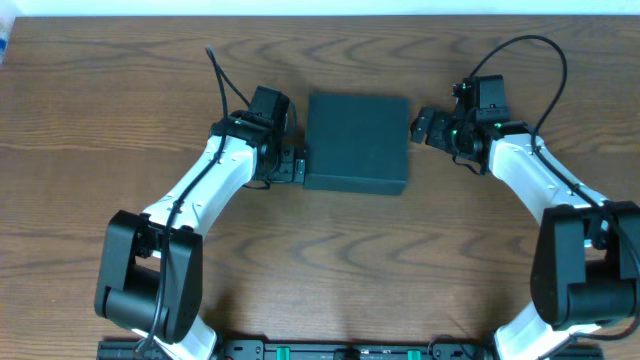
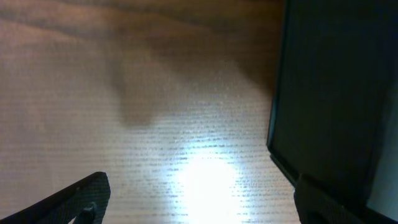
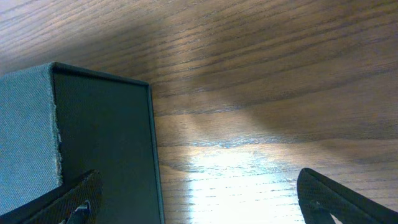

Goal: Pack container

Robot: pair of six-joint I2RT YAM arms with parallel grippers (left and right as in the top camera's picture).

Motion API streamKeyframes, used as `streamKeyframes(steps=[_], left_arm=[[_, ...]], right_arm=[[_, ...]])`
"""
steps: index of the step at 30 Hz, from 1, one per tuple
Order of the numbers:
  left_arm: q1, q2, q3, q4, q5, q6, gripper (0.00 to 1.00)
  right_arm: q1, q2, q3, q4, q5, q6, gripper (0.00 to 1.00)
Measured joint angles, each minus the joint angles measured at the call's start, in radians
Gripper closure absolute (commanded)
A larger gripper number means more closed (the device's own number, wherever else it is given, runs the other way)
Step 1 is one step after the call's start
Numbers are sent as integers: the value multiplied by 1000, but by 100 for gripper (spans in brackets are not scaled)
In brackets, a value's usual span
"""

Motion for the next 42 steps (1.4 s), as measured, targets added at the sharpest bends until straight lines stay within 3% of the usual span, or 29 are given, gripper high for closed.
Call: streamKeyframes(steps=[42], left_arm=[[-49, 0, 0, -29, -23, -81, 4]], right_arm=[[26, 0, 0, -45, 11, 8, 1]])
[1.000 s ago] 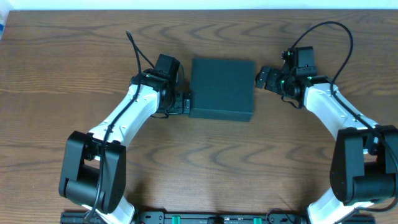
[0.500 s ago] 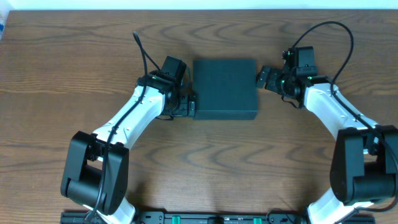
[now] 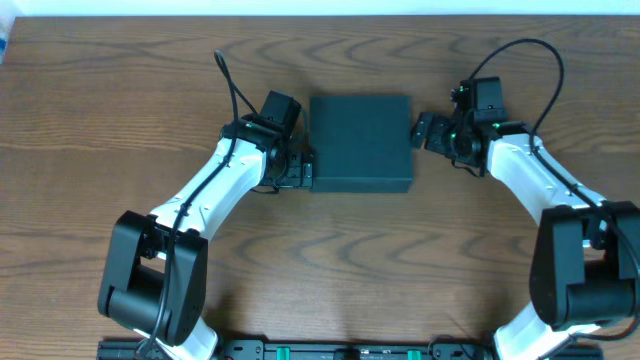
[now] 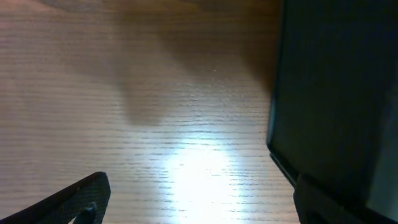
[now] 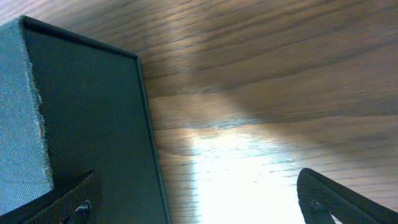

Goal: Pack container

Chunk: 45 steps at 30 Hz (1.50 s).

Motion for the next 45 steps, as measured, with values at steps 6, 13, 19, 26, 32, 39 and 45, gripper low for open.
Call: streamKeyframes(steps=[6, 13, 19, 26, 32, 39, 45], left_arm=[[31, 0, 0, -27, -35, 0, 4], [55, 0, 0, -26, -39, 18, 5], [66, 0, 0, -12, -39, 54, 5], [66, 0, 0, -10, -40, 60, 4], [66, 0, 0, -12, -43, 60, 4], [71, -109, -2, -13, -42, 64, 5], [72, -307, -2, -60, -37, 103, 4]], right_arm=[[71, 0, 0, 51, 60, 7, 1], [99, 0, 2, 47, 98, 29, 1], [103, 0, 7, 20, 100, 50, 1], [104, 0, 8, 10, 99, 61, 1], [104, -2, 8, 8, 99, 67, 1], [105, -107, 7, -40, 91, 39, 1], [118, -346, 7, -141, 160, -31, 1]])
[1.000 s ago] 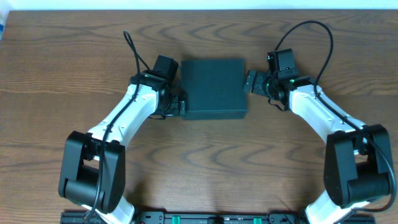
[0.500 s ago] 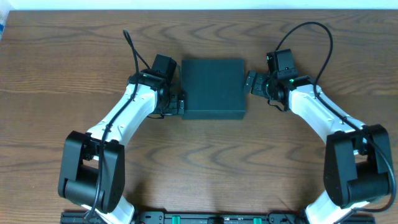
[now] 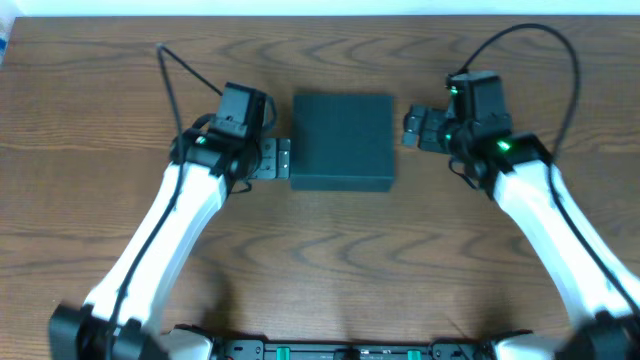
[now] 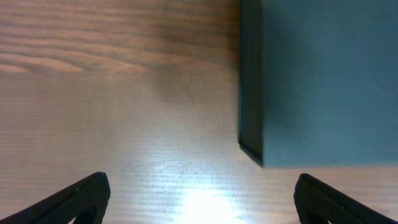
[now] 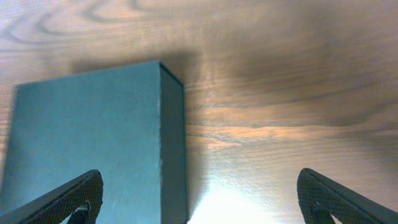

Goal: Pack container

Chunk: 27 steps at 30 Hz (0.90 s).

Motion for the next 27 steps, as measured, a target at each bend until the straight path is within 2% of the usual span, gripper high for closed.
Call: streamKeyframes(steps=[9, 16, 22, 27], left_arm=[[-10, -178, 0, -170, 0, 10, 4], [-108, -447, -7, -213, -45, 6, 4], [-153, -705, -152, -208, -59, -26, 4], [-153, -850, -251, -220, -59, -71, 4]], right_arm=[[22, -304, 0, -267, 93, -50, 1], [79, -526, 0, -453, 107, -89, 1], [205, -694, 0, -543, 108, -100, 1], [291, -816, 1, -584, 111, -100, 1]])
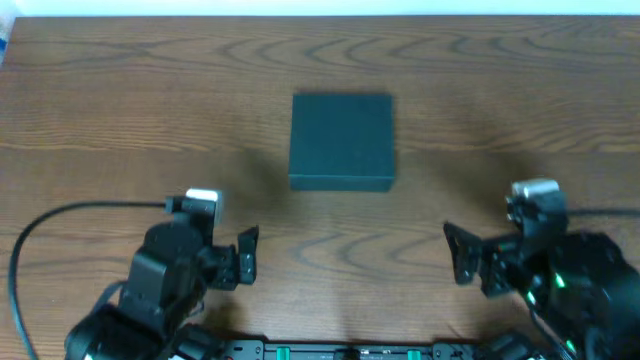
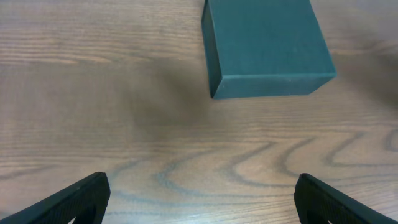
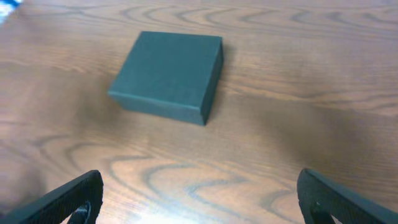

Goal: Pack container

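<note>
A closed dark green box (image 1: 342,141) sits alone on the wooden table (image 1: 100,120), its lid on; it also shows as the box (image 2: 264,46) in the left wrist view and the box (image 3: 169,76) in the right wrist view. My left gripper (image 1: 243,258) is pulled back to the near left, open and empty, well short of the box. The left gripper (image 2: 199,202) has only bare wood between its wide-spread fingers. My right gripper (image 1: 466,258) is at the near right, open and empty as well; the right gripper (image 3: 199,202) frames bare table.
Both arms are folded back by the table's near edge. A white strip runs along the table's far edge (image 1: 320,8).
Both grippers have left the box's sides and now sit far back at the near edge, still open. The box stays in the same spot.
At first both open grippers flanked the closed box, left at its left edge and right at its right edge. The box then stood slightly further right, later further left and squared. Now both arms are retracted and the box stands alone.
</note>
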Robot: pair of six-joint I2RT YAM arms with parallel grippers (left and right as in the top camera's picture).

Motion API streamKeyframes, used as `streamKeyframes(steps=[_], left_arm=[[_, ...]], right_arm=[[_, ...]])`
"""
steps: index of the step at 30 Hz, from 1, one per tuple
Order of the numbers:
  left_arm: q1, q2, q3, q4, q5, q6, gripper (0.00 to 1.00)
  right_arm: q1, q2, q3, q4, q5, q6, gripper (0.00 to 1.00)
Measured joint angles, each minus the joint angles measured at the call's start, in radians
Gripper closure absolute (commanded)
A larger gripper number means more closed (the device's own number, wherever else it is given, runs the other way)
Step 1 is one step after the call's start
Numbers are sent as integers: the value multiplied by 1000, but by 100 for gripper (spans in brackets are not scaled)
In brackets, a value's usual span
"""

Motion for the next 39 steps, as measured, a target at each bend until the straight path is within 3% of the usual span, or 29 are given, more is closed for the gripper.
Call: streamKeyframes(steps=[8, 17, 39], left_arm=[[0, -86, -13, -42, 1, -32, 4], [0, -87, -13, -121, -3, -88, 4], [0, -87, -13, -161, -3, -92, 4]], right_arm=[[31, -76, 0, -137, 4, 15, 1], [31, -206, 0, -128, 7, 16, 1], [31, -210, 0, -180, -13, 16, 1]])
